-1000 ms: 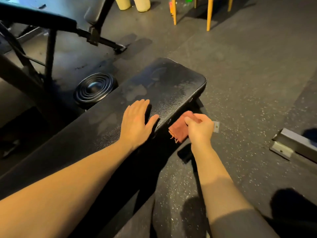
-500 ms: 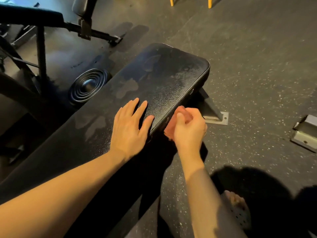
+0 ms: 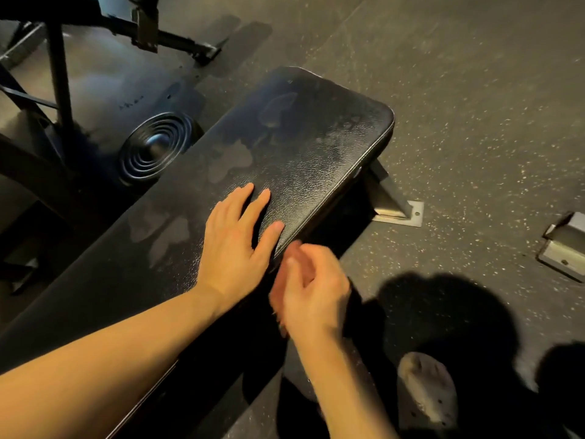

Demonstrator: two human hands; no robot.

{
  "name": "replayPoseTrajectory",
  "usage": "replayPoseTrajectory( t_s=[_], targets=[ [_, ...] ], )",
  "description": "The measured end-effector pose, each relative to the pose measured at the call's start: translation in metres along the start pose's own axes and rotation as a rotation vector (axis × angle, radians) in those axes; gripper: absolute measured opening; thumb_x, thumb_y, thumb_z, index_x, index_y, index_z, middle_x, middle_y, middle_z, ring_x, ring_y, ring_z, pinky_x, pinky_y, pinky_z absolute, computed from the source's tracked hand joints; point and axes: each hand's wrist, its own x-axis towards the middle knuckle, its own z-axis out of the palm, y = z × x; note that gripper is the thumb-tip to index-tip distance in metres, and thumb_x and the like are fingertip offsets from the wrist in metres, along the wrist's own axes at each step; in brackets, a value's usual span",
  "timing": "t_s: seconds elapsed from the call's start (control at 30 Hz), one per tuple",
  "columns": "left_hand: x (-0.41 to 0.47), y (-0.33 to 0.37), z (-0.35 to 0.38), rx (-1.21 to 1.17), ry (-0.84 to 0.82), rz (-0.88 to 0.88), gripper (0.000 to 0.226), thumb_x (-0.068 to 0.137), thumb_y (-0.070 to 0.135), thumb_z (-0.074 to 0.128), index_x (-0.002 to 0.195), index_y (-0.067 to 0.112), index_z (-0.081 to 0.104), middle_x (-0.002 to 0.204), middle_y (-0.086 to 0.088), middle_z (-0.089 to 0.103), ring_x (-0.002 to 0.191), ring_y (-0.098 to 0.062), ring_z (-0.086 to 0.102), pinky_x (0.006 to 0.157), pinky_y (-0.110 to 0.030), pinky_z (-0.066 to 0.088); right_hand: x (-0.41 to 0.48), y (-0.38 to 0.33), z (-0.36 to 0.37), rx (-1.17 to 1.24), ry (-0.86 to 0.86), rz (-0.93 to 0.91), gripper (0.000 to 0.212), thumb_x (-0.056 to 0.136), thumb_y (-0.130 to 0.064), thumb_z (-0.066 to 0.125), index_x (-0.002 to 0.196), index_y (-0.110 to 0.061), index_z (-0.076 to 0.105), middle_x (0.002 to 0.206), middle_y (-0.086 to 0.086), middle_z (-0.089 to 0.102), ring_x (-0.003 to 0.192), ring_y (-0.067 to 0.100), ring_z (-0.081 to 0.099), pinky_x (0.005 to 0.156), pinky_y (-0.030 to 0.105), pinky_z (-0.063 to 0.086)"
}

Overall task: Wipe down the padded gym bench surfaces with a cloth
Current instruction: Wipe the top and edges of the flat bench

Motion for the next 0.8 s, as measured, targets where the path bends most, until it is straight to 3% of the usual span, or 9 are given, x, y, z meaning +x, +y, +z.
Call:
replayPoseTrajectory(
  t_s=[0.07, 0.2, 0.27, 0.37, 0.43, 0.53, 0.63, 0.7, 0.8],
  targets=[
    [0.002, 0.000, -0.001, -0.018, -0.014, 0.000, 0.061, 0.101, 0.057, 0.042, 0.152, 0.024, 0.047, 0.162, -0.001, 0.037, 0.152, -0.020, 0.028, 0.123, -0.052, 0.024, 0.017, 0.004, -0.007, -0.029, -0.008, -0.090, 0.011, 0.087, -0.018, 0.066, 0.096, -0.024, 0.067, 0.091, -0.005, 0.069, 0.087, 0.017, 0.064, 0.081, 0.030, 0.050],
    [0.001, 0.002, -0.001, 0.054, -0.019, -0.009, 0.063, 0.101, 0.059, 0.039, 0.153, 0.025, 0.045, 0.161, -0.001, 0.038, 0.151, -0.020, 0.029, 0.124, -0.050, 0.023, 0.108, 0.025, -0.027, -0.063, 0.096, 0.017, 0.009, 0.090, -0.021, 0.061, 0.086, -0.019, 0.069, 0.084, 0.000, 0.072, 0.084, 0.025, 0.067, 0.082, 0.046, 0.053],
    [0.006, 0.004, -0.004, 0.094, -0.037, 0.007, 0.065, 0.099, 0.060, 0.038, 0.151, 0.023, 0.048, 0.157, -0.005, 0.043, 0.146, -0.025, 0.035, 0.121, -0.049, 0.028, 0.090, 0.022, -0.020, -0.054, 0.134, 0.015, 0.013, 0.094, -0.022, 0.064, 0.084, -0.015, 0.067, 0.081, 0.002, 0.070, 0.080, 0.026, 0.065, 0.078, 0.044, 0.051],
    [0.024, -0.003, -0.014, 0.229, -0.082, 0.127, 0.067, 0.097, 0.065, 0.041, 0.141, 0.017, 0.055, 0.139, -0.008, 0.052, 0.128, -0.030, 0.048, 0.108, -0.046, 0.035, 0.021, 0.007, -0.006, 0.049, 0.035, -0.051, 0.007, 0.093, -0.017, 0.068, 0.087, -0.017, 0.066, 0.085, -0.003, 0.066, 0.080, 0.020, 0.063, 0.074, 0.038, 0.049],
    [0.031, -0.008, -0.016, 0.265, -0.073, 0.212, 0.066, 0.098, 0.065, 0.040, 0.138, 0.014, 0.054, 0.134, -0.008, 0.052, 0.123, -0.031, 0.050, 0.108, -0.047, 0.035, 0.024, 0.010, -0.009, 0.042, 0.046, -0.116, 0.008, 0.089, -0.011, 0.071, 0.089, -0.019, 0.068, 0.088, -0.005, 0.067, 0.084, 0.019, 0.063, 0.075, 0.036, 0.048],
    [0.030, -0.011, -0.010, 0.237, -0.041, 0.222, 0.066, 0.100, 0.059, 0.041, 0.148, 0.014, 0.048, 0.146, -0.011, 0.046, 0.136, -0.031, 0.043, 0.116, -0.058, 0.027, 0.113, 0.024, -0.021, -0.050, 0.209, -0.080, 0.007, 0.089, -0.010, 0.067, 0.085, -0.015, 0.070, 0.087, 0.004, 0.069, 0.084, 0.027, 0.064, 0.078, 0.037, 0.043],
    [0.028, -0.013, -0.009, 0.235, -0.073, 0.210, 0.067, 0.102, 0.059, 0.037, 0.157, 0.020, 0.039, 0.157, -0.011, 0.037, 0.146, -0.029, 0.035, 0.121, -0.060, 0.019, 0.167, 0.034, -0.037, -0.065, 0.285, -0.034, 0.010, 0.094, -0.014, 0.061, 0.087, -0.011, 0.069, 0.088, 0.004, 0.070, 0.084, 0.024, 0.063, 0.080, 0.036, 0.045],
    [0.030, -0.013, -0.010, 0.230, -0.093, 0.203, 0.068, 0.102, 0.061, 0.033, 0.159, 0.023, 0.036, 0.160, -0.009, 0.035, 0.148, -0.028, 0.032, 0.123, -0.057, 0.017, 0.138, 0.029, -0.031, -0.022, 0.273, -0.065, 0.013, 0.096, -0.015, 0.062, 0.086, -0.009, 0.067, 0.085, 0.003, 0.066, 0.079, 0.021, 0.059, 0.075, 0.034, 0.043],
    [0.029, -0.014, -0.009, 0.222, -0.120, 0.188, 0.070, 0.102, 0.065, 0.028, 0.160, 0.026, 0.034, 0.163, -0.006, 0.033, 0.150, -0.027, 0.030, 0.125, -0.054, 0.016, 0.068, 0.023, -0.019, 0.027, 0.114, -0.172, 0.006, 0.091, -0.009, 0.066, 0.094, -0.012, 0.070, 0.092, -0.002, 0.067, 0.086, 0.021, 0.062, 0.078, 0.031, 0.044]
  ],
)
